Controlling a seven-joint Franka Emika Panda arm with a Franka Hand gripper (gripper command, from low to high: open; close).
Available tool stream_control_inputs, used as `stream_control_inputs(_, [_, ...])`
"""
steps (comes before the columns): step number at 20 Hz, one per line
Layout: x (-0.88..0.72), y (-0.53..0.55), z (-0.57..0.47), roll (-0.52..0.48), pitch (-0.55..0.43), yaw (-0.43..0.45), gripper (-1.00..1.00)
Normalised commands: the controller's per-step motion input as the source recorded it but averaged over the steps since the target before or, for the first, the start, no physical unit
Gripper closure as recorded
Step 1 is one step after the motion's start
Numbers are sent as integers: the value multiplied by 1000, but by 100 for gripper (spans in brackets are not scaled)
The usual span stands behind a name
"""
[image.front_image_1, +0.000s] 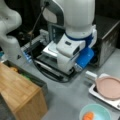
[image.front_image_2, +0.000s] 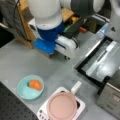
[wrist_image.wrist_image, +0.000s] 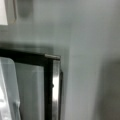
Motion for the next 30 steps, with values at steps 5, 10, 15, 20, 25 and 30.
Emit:
stream_control_inputs(5, [-512, 153, -115, -254, -262, 15, -100])
stream_control_inputs(10, [-395, 212, -120, -249, -261, 23, -100])
stream_control_inputs(15, [-234, 149, -83, -237, -223, 42, -100])
stream_control_inputs(20, [-121, 14, -104, -239, -183, 76, -100])
stream_control_inputs(25, [-97, -13, -91, -210, -143, 78, -100])
stream_control_inputs(30, [-105, 15, -87, -179, -128, 64, -100])
